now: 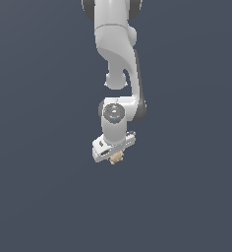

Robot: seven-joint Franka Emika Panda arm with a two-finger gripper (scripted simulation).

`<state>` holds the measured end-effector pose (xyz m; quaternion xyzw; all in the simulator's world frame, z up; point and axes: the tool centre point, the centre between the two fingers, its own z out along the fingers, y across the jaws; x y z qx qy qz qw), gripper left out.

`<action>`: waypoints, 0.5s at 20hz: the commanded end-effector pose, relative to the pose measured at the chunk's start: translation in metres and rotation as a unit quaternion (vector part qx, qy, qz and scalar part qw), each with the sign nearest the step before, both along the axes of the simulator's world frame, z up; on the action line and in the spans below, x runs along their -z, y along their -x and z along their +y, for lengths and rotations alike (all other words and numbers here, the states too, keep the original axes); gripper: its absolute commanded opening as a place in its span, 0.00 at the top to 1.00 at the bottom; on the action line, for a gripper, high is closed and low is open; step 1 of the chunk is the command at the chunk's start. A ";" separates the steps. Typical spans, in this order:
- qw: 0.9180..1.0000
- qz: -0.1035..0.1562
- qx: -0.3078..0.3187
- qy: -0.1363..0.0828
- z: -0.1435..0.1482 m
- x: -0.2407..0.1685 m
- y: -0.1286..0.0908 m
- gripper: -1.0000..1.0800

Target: Pick up the object and move it to a goal position.

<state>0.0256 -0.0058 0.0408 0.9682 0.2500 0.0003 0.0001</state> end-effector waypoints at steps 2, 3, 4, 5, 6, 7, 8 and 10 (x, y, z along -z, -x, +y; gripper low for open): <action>1.000 0.000 0.000 0.000 0.000 0.000 0.000 1.00; 1.000 0.000 0.000 0.000 0.001 -0.001 0.000 1.00; 1.000 0.000 0.000 0.000 0.003 -0.003 0.000 1.00; 1.000 0.000 0.000 0.000 0.005 -0.006 -0.001 1.00; 1.000 0.000 0.000 0.000 0.007 -0.009 -0.001 1.00; 1.000 0.000 0.000 0.000 0.010 -0.013 -0.002 1.00; 1.000 0.000 0.000 0.000 0.013 -0.017 -0.002 1.00; 1.000 0.000 0.000 0.000 0.022 -0.029 -0.004 1.00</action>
